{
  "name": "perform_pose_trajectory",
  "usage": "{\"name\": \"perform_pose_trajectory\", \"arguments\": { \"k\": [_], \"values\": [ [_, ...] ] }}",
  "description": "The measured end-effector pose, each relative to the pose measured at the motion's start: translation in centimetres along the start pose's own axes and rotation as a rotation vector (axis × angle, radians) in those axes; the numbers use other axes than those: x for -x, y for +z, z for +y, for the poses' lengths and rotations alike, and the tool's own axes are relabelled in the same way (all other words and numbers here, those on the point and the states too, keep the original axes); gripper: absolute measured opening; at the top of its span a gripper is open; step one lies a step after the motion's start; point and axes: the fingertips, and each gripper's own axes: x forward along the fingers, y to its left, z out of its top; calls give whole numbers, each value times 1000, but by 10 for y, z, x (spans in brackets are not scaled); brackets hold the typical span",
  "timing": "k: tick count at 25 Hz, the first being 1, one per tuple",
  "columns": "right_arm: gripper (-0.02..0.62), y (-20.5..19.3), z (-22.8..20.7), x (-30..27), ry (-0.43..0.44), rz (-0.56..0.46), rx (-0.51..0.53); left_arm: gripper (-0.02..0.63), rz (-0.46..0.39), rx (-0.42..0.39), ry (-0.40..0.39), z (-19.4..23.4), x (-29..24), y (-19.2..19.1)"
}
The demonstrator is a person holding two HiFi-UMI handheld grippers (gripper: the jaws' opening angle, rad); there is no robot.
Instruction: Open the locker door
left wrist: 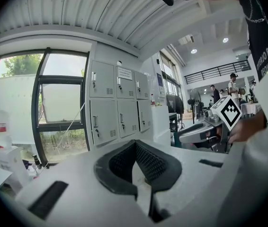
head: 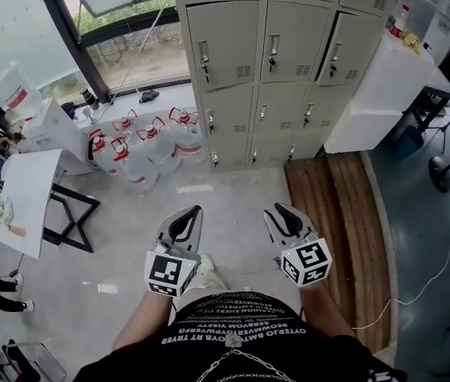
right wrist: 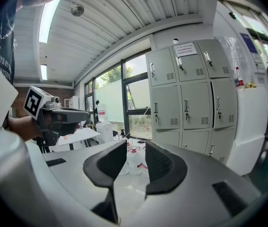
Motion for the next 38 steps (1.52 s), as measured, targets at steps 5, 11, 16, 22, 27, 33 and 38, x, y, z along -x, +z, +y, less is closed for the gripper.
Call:
{"name": "perform_pose_trajectory", "arguments": {
  "k": [5,11,16,22,27,33,38],
  "values": [
    [100,9,-9,-27,0,13,5,-8,-1,14,-3,22,-20,0],
    [100,20,-20,-61,-5,17,4,-8,6,14,-12,51,-44,1],
    [100,29,-22,-90,-7,21,2,-8,5,17,-22,76,-58,4],
    [100,41,-16,-121,-15,30,8,-8,-2,9,-37,107,-69,7],
    [100,52,-13,-145,-39,23,14,-8,-14,-11,-62,134,-82,9],
    [98,63,-10,-170,-84,8,16,-8,-39,-41,-114,158,-96,16],
    [98,70,0,-197,-92,8,17,-8,-48,-45,-125,186,-99,12]
  ]
}}
